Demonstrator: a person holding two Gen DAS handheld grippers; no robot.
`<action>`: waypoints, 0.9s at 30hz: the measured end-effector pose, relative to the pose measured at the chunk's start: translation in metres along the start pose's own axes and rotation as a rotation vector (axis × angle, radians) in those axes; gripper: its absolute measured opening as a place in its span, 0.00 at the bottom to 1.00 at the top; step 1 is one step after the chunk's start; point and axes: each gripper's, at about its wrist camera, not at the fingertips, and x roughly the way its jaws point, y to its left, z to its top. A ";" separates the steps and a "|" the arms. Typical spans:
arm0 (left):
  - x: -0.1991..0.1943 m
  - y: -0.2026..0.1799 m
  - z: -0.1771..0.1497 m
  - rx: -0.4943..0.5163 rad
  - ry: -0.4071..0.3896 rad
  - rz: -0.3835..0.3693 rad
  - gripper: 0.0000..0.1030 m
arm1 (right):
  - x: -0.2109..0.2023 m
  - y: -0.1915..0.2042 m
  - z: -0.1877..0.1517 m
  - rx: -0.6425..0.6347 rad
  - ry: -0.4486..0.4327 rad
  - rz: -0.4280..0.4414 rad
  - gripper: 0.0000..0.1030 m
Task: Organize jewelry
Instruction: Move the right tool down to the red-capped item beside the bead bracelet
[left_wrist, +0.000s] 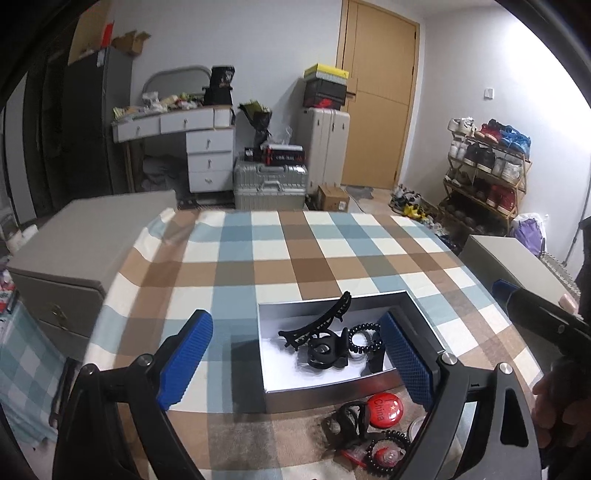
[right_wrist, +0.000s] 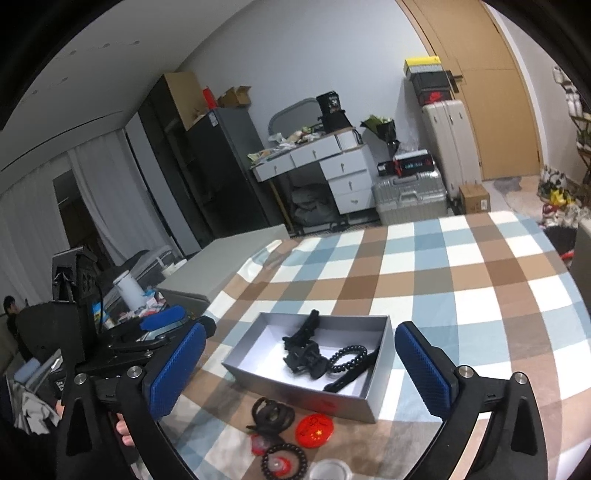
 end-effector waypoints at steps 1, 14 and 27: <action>-0.003 -0.001 0.000 0.005 -0.011 0.006 0.90 | -0.004 0.004 -0.001 -0.010 -0.005 -0.005 1.00; -0.036 -0.011 -0.018 0.010 -0.092 0.063 0.97 | -0.038 0.026 -0.024 -0.066 -0.032 -0.046 1.00; -0.044 -0.012 -0.051 0.000 -0.057 0.113 0.99 | -0.044 0.026 -0.065 -0.105 0.017 -0.141 1.00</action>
